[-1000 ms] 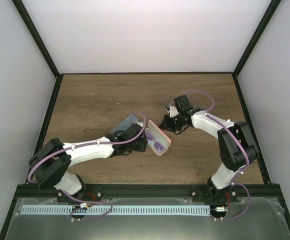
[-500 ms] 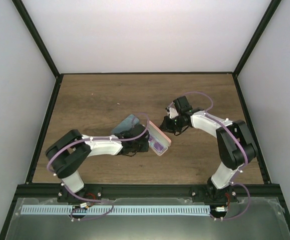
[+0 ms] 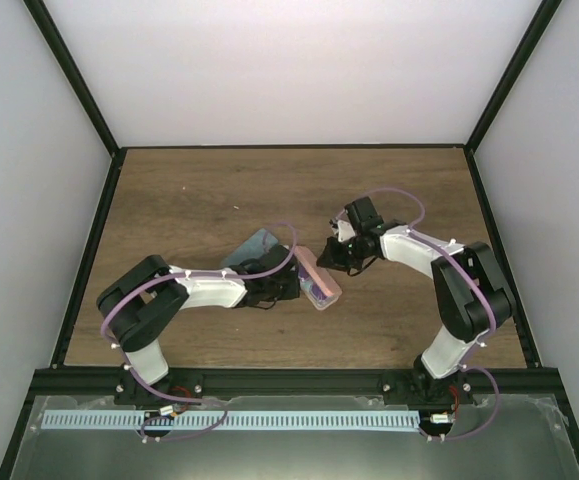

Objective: Organize the sunglasses
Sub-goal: Close the sunglasses case at the center of the board, then reset both arms

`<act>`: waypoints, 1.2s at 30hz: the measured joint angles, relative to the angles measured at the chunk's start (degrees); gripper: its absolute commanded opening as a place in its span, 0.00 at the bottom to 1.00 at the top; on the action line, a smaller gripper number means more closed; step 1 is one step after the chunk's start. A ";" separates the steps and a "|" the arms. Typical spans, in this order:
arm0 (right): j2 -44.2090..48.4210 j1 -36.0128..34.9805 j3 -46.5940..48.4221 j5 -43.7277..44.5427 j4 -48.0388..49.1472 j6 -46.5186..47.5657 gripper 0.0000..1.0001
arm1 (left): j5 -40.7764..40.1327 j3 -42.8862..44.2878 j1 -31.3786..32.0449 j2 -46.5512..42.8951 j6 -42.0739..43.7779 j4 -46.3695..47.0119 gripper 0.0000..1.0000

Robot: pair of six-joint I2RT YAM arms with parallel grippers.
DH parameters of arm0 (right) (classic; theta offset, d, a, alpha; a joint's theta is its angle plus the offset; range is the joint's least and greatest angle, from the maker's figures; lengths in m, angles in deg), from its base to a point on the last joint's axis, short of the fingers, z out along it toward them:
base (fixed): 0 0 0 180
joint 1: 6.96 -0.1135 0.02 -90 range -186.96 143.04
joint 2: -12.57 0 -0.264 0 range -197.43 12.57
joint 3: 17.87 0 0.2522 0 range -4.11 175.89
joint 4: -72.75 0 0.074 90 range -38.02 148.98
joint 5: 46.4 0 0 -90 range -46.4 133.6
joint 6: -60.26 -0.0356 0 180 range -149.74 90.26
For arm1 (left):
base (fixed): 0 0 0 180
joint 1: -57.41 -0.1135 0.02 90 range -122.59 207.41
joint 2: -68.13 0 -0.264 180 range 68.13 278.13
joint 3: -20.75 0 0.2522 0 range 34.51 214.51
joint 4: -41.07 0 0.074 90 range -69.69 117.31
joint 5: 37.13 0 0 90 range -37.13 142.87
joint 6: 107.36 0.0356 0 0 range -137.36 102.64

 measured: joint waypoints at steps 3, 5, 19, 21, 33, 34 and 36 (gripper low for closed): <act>0.20 -1.33 -1.81 -0.39 0.33 -0.22 0.09 | 0.02 -0.94 -0.26 -0.04 -0.44 2.08 0.04; 0.20 -3.08 -3.63 -1.01 0.42 -0.44 0.09 | 0.04 -1.60 -0.39 -0.04 -0.57 3.50 0.04; 1.68 -4.85 -2.60 1.11 -0.79 -1.33 0.11 | -5.16 -8.17 -0.98 -13.38 1.11 -5.73 0.16; 3.08 -4.87 -1.18 3.13 -1.84 -1.27 0.23 | -6.73 -7.30 -0.98 -18.67 2.67 -9.53 0.39; 13.38 -4.87 3.23 15.37 -4.68 0.68 1.00 | -16.44 5.42 -2.34 -31.21 10.67 -17.20 1.00; 13.79 -4.87 3.23 16.02 -4.85 0.61 1.00 | -17.11 6.10 -2.56 -31.21 11.04 -17.59 1.00; 14.25 -4.90 3.26 17.14 -5.38 0.46 1.00 | -18.14 6.60 -2.73 -31.32 11.56 -17.88 1.00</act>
